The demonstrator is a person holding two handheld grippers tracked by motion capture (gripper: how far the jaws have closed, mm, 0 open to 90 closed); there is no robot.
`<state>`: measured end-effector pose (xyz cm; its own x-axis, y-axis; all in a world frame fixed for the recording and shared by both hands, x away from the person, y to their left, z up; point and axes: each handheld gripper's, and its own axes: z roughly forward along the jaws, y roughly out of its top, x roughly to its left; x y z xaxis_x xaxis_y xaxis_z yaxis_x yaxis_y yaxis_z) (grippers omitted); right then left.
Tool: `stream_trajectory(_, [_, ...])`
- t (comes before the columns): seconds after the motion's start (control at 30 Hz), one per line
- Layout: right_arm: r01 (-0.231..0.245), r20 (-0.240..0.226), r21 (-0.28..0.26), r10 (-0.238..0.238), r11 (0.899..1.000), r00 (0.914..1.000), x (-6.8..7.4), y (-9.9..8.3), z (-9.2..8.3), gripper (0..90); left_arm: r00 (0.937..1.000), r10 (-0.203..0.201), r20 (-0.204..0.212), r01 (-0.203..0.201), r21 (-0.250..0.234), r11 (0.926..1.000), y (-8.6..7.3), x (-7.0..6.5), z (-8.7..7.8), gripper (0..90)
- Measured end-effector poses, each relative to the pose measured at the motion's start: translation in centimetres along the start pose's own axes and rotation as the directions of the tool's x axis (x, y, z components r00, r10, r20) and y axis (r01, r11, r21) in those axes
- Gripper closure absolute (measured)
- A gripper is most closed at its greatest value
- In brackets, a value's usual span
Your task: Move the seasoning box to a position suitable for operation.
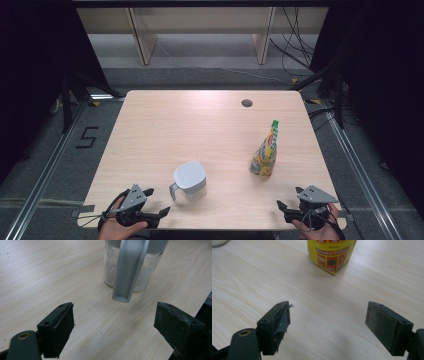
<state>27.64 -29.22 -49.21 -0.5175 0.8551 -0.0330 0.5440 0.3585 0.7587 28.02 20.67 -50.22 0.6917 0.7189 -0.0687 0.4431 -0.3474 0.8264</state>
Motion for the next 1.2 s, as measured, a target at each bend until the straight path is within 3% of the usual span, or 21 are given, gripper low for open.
stream_trajectory(0.2, [0.025,0.027,-0.015,-0.025,1.0,0.9993,-0.1,0.0,0.0,21.3,0.9985,-0.052,0.018,0.053,-0.02,0.9984,0.0,-0.2,0.0,15.6])
stream_trajectory(0.23, [0.025,0.031,-0.014,-0.024,1.0,0.9992,-0.1,0.0,0.0,21.3,0.9996,-0.028,0.01,0.028,-0.019,0.9994,0.1,-0.2,0.0,15.6])
stream_trajectory(0.33, [0.029,0.041,-0.014,-0.028,0.999,0.9988,-0.1,0.0,-0.1,21.4,0.9992,-0.039,0.013,0.039,-0.03,0.9988,0.2,-0.4,0.0,15.6])
stream_trajectory(0.43, [0.032,0.036,-0.015,-0.031,0.999,0.9989,-0.2,0.0,0.0,21.4,0.9998,-0.016,0.012,0.016,-0.039,0.9991,0.3,-0.4,0.1,15.6])
stream_trajectory(0.53, [0.029,0.038,-0.011,-0.029,1.0,0.9989,-0.2,0.0,0.0,21.3,0.9993,-0.031,0.021,0.032,-0.035,0.9989,0.3,-0.3,0.0,16.4])
stream_trajectory(0.57, [0.016,0.033,-0.005,-0.016,1.0,0.9993,-0.2,0.0,0.0,21.3,0.9975,-0.066,0.026,0.067,-0.043,0.9968,0.3,-0.5,0.0,19.7])
stream_trajectory(0.67, [0.007,0.03,-0.005,-0.006,1.0,0.9995,-0.1,0.0,-0.1,21.3,0.9997,-0.019,0.012,0.02,-0.054,0.9984,0.6,-0.5,-0.1,21.5])
stream_trajectory(0.73, [0.021,0.039,-0.014,-0.021,1.0,0.999,-0.2,0.0,0.0,21.3,0.9997,-0.021,0.01,0.021,-0.056,0.9982,0.9,-0.6,0.0,25.8])
stream_trajectory(0.8, [0.028,0.038,-0.007,-0.028,1.0,0.9989,-0.2,0.0,0.1,21.3,0.9999,0.009,0.012,-0.008,-0.061,0.9981,1.2,-0.5,0.1,27.7])
stream_trajectory(0.83, [0.015,0.009,0.007,-0.015,1.0,0.9998,-0.1,0.0,0.1,21.3,1.0,0.003,-0.007,-0.003,-0.09,0.996,1.4,-0.8,0.5,32.4])
stream_trajectory(0.93, [0.032,0.031,-0.001,-0.032,0.999,0.999,-0.1,0.0,0.1,21.7,0.9996,0.023,-0.014,-0.025,-0.12,0.9925,1.8,-0.8,0.9,41.9])
stream_trajectory(1.03, [0.035,0.031,-0.002,-0.035,0.999,0.9989,-0.2,0.0,0.1,21.8,0.9997,0.025,-0.003,-0.026,-0.131,0.9911,2.0,-0.7,1.1,47.2])
stream_trajectory(1.2, [0.037,0.03,-0.004,-0.036,0.999,0.9989,-0.2,0.0,0.2,22.0,0.9968,0.081,-0.001,-0.08,-0.116,0.99,2.2,-0.7,2.0,55.4])
